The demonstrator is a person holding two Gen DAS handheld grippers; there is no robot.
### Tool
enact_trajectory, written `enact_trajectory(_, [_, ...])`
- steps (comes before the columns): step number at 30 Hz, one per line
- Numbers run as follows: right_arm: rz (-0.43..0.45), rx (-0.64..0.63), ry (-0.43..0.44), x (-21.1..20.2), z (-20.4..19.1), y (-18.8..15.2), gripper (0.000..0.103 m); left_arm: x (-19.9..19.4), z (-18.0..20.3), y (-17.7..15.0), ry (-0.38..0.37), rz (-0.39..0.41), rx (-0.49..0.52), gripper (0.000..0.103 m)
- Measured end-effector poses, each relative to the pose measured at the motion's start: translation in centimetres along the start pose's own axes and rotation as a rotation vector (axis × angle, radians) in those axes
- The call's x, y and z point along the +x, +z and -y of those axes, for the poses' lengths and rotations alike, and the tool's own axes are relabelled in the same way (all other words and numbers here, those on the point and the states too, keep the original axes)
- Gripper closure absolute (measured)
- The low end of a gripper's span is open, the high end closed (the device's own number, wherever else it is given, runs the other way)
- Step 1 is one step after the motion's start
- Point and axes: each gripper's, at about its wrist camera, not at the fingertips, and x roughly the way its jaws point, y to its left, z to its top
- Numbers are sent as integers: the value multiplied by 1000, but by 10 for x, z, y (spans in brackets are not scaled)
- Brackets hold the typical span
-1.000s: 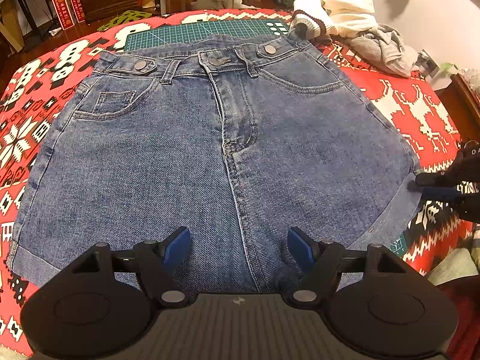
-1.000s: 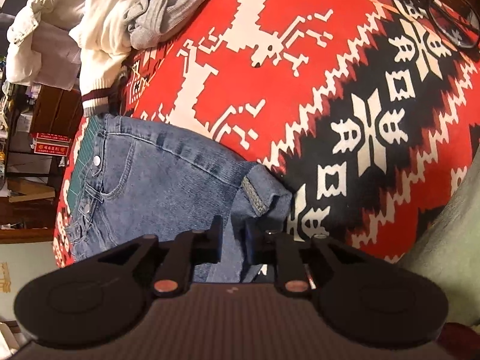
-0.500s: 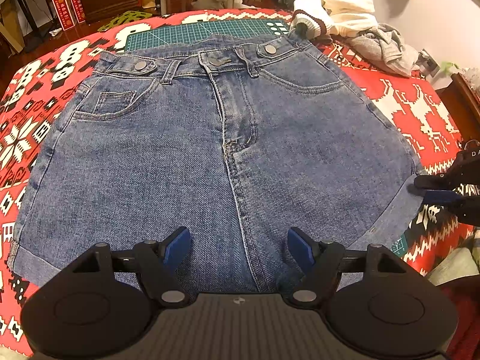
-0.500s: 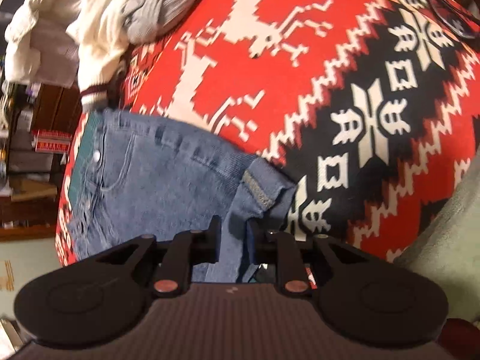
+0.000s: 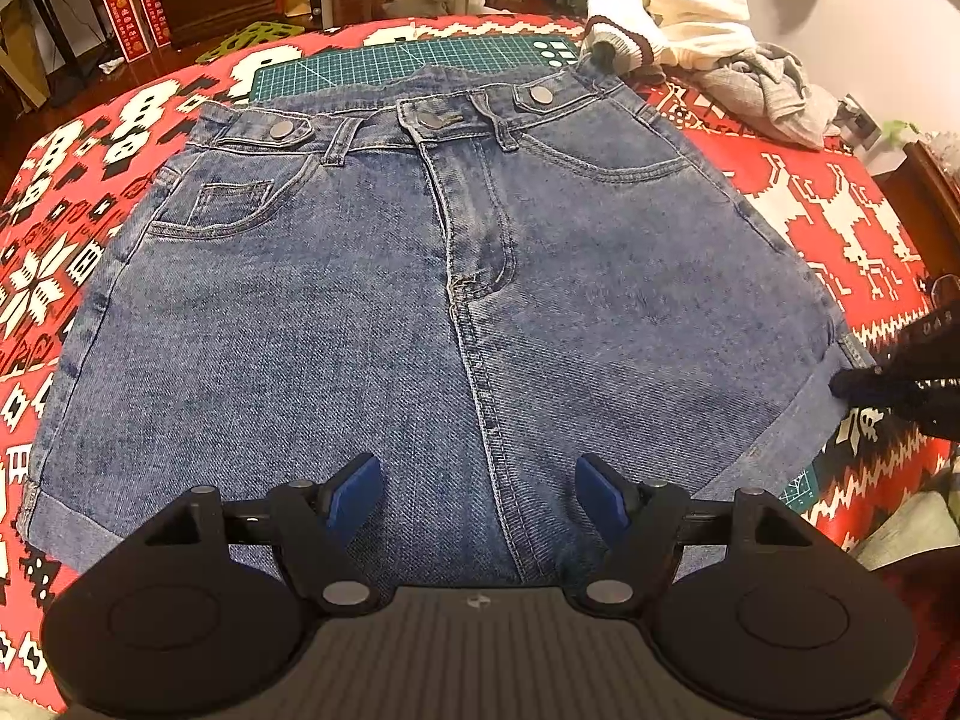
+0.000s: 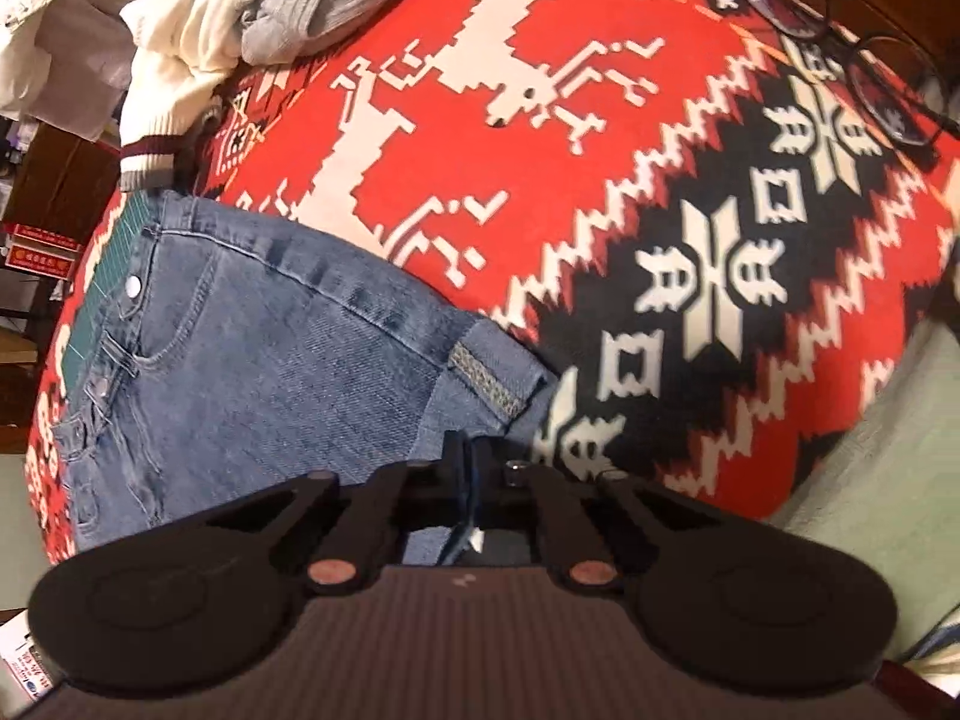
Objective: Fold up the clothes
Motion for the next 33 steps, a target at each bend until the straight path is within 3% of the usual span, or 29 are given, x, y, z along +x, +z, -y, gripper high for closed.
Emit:
enact_trajectory(6, [5,10,18,-9,8,-5,101,-1,-1,0,-3,2,-4,32])
enact_trajectory(11, [-6,-32,-47,-3,1,-8,102,0,-2,0,-6,3,-8,32])
enact_trajectory(19, [1,-3,-42,-11,11,-11,102,-1,-3,0,-8,4,-19,32])
enact_trajectory(22, [23,17,9,-20,18,-13,100,-1,-4,-1,-7,3,-30,32])
enact_trajectory(27, [90,14,89,-33,19,-18,79,-6,-8,-2,4,23,-57,31])
enact_trajectory(33, [153,-64,125,-42,7,-24,51,-16,-28,-2,55,70,-142,18])
